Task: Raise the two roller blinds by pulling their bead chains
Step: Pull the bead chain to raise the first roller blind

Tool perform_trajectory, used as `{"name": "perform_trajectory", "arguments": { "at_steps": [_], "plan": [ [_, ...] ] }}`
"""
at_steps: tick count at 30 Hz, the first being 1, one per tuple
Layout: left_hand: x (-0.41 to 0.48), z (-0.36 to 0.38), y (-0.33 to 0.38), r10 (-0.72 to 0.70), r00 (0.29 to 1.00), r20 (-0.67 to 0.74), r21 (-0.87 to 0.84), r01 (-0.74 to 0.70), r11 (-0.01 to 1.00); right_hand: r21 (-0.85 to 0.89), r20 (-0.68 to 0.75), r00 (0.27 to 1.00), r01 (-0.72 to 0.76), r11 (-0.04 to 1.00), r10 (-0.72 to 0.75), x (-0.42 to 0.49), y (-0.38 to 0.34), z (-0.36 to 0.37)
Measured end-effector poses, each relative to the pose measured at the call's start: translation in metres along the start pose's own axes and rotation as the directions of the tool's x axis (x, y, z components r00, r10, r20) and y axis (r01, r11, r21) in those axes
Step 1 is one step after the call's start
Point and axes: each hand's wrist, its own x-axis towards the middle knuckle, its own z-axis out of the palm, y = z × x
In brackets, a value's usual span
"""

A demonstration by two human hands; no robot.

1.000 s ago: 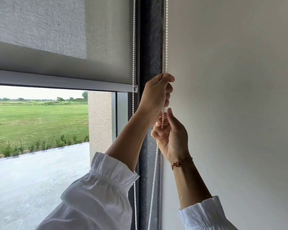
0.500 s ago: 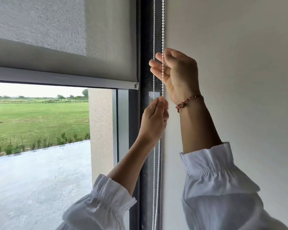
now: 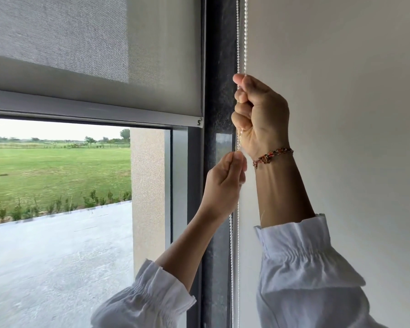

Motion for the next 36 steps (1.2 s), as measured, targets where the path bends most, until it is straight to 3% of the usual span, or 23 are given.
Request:
{"name": "perform_trajectory", "arguments": {
  "at_steps": [6, 16, 24, 28, 32, 34, 36],
  "plan": [
    [-0.001, 0.002, 0.002, -0.018, 1.0, 0.008, -0.002, 0.018, 1.0, 0.029, 0.002, 1.0, -0.011, 1.0, 0.011, -0.001, -0.001, -0.002],
    [0.004, 0.006, 0.005, -0.069, 0.995, 0.069, -0.176, 0.08, 0.981, -0.062, -0.09, 0.995, 0.04, 0.997, -0.046, -0.001, -0.001, -0.002],
    [-0.018, 0.001, -0.03, -0.113, 0.986, 0.125, -0.129, 0.129, 0.983, -0.065, -0.159, 0.987, 0.0, 0.998, -0.011, -0.01, 0.014, -0.019],
    [-0.026, -0.008, -0.043, -0.11, 0.99, 0.091, -0.059, 0.116, 0.992, -0.179, -0.183, 0.983, -0.022, 0.984, -0.011, -0.01, 0.023, -0.024],
    [-0.039, -0.02, -0.051, -0.23, 0.967, 0.108, -0.005, 0.232, 0.973, -0.379, -0.225, 0.974, -0.062, 0.923, -0.027, -0.018, 0.043, -0.027],
    [-0.048, -0.028, -0.055, -0.289, 0.956, 0.051, 0.123, 0.281, 0.952, -0.552, -0.247, 0.966, -0.072, 0.83, -0.08, -0.026, 0.056, -0.027],
    [-0.06, -0.039, -0.057, -0.285, 0.958, -0.022, 0.273, 0.28, 0.92, -0.74, -0.239, 0.963, -0.094, 0.666, -0.128, -0.039, 0.073, -0.025]
  ]
}}
